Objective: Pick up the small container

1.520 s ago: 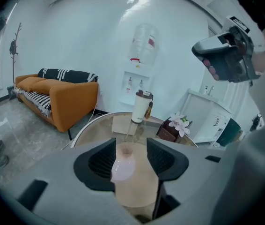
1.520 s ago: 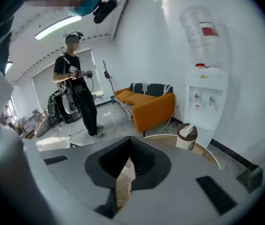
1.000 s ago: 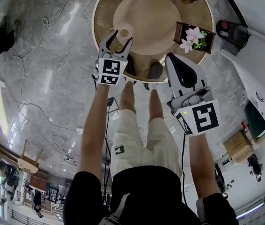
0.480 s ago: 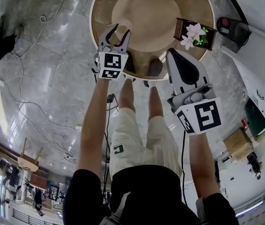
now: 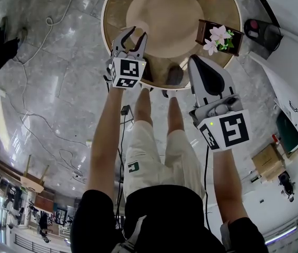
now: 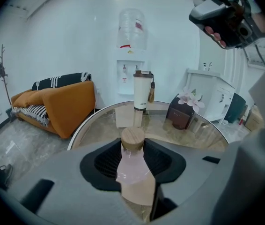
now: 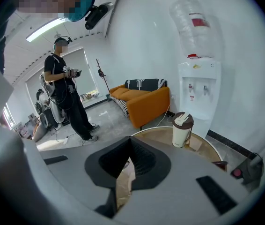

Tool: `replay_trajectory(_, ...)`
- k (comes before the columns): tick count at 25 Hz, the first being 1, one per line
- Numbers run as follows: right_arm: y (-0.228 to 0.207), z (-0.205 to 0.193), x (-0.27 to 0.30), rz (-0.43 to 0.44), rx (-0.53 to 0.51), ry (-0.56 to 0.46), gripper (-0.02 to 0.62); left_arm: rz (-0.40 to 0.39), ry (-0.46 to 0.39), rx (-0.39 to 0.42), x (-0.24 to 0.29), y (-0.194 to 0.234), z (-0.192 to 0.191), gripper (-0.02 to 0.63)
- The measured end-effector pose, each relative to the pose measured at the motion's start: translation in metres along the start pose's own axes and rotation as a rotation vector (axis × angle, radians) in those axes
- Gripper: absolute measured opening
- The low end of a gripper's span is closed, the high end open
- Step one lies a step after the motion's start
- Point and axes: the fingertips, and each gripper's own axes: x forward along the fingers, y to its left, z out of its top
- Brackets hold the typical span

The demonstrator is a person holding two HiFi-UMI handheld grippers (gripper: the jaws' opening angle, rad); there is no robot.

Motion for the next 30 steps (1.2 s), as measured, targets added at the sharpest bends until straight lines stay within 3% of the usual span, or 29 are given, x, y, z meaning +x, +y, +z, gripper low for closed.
replay_trajectory(14, -0.003, 0.007, -0.012, -0.014, 0.007, -0.011, 0.003, -0.01, -0.013, -0.01, -0.011, -0.007, 0.015, 0.14)
replay_trajectory(30, 0.005, 0.095, -0.089, -0.062, -0.02, -0.13, 0.003, -0.014, -0.261, -0.005, -0.123, -0.02, 0.188, 0.14)
